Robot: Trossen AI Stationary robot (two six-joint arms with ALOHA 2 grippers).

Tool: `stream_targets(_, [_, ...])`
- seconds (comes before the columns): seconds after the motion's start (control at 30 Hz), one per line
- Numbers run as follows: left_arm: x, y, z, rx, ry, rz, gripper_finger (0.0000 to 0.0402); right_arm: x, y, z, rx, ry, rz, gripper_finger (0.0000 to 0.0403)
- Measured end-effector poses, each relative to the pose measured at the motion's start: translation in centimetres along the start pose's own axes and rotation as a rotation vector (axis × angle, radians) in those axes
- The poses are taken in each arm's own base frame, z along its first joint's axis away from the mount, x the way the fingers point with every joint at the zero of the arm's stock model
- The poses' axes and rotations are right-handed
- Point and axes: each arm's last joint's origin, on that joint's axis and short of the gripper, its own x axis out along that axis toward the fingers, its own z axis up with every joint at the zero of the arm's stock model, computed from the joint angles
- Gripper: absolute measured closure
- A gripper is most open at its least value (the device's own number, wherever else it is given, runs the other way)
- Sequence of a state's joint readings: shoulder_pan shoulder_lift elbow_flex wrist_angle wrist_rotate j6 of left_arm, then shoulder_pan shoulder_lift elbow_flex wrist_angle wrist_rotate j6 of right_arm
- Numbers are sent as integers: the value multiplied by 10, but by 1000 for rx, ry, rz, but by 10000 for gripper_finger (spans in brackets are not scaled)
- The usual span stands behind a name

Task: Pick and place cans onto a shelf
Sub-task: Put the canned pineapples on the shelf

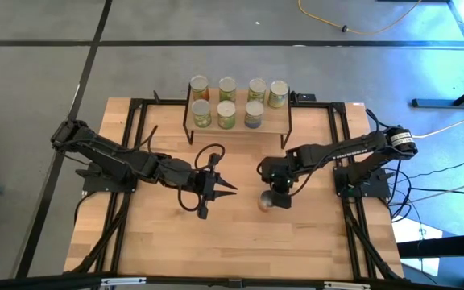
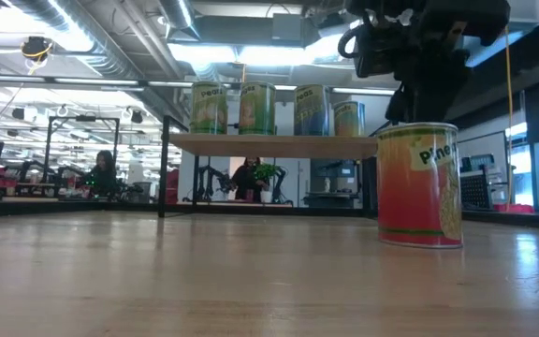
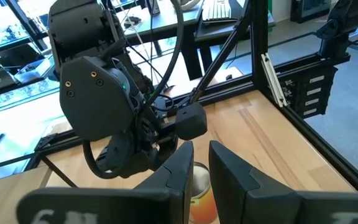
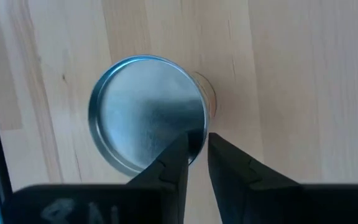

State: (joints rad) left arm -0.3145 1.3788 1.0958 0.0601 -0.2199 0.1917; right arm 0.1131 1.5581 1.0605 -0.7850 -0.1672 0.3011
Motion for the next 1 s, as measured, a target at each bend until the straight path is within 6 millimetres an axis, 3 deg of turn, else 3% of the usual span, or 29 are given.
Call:
stream_targets(0.2, [0,0,0,0,1,9,358,0,-1,2,-54,-30,-45,395])
stream_targets(0.43, [0,-2,0,2,1,14,358,6,-4,1,-67,-1,-115,400])
stream_targets(0.53, [-1,-4,1,5,8,49,358,-5,2,6,-77,-46,-80,401])
stream_targets(0.63, [-2,-6,1,9,7,49,358,-5,2,3,-77,10,-98,401])
stream_targets(1.0, [-3,-10,2,11,5,39,358,-17,8,11,-91,-32,-90,402])
